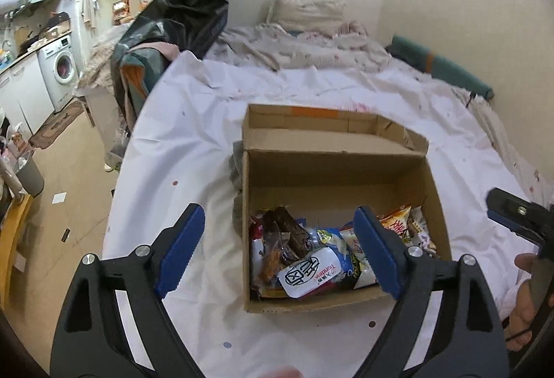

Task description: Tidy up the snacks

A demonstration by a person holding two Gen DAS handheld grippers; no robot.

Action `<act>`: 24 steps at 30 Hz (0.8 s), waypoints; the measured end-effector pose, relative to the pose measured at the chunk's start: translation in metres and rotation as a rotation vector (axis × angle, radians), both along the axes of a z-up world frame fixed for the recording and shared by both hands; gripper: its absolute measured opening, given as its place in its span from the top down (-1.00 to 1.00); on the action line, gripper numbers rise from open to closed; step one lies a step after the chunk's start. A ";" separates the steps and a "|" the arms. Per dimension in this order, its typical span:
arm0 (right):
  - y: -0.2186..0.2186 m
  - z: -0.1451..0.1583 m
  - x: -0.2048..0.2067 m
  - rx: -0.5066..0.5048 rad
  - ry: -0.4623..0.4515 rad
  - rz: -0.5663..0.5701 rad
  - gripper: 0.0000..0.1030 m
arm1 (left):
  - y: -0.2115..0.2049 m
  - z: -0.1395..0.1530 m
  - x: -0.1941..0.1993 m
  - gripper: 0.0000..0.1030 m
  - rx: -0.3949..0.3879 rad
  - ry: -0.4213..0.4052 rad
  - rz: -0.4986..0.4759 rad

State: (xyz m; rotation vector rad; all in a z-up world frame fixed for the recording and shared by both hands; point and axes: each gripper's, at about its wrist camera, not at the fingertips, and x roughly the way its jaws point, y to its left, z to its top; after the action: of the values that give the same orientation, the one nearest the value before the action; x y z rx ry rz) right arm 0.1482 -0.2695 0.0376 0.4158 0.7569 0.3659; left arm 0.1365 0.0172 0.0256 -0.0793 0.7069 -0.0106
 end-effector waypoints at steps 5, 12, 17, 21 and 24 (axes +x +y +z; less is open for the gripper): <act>0.013 0.008 -0.031 -0.073 -0.068 0.010 -1.00 | 0.003 0.007 -0.024 -0.66 0.017 -0.029 0.024; 0.026 0.002 -0.058 -0.138 -0.096 -0.014 -1.00 | 0.005 -0.001 -0.060 -0.85 0.017 -0.003 0.009; 0.034 -0.005 -0.071 -0.208 -0.097 -0.034 -1.00 | 0.007 -0.009 -0.078 -0.99 0.014 0.018 0.010; 0.039 -0.011 -0.081 -0.228 -0.102 -0.063 -1.00 | 0.008 -0.017 -0.085 -0.99 0.018 0.030 0.033; 0.046 -0.016 -0.080 -0.273 -0.112 -0.072 -1.00 | 0.005 -0.019 -0.084 -0.99 0.046 0.021 0.042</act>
State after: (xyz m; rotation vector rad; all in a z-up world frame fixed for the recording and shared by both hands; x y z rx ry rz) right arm 0.0680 -0.2236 0.0215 0.1629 0.6692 0.2124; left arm 0.0526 0.0219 0.0067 -0.0502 0.7256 0.0466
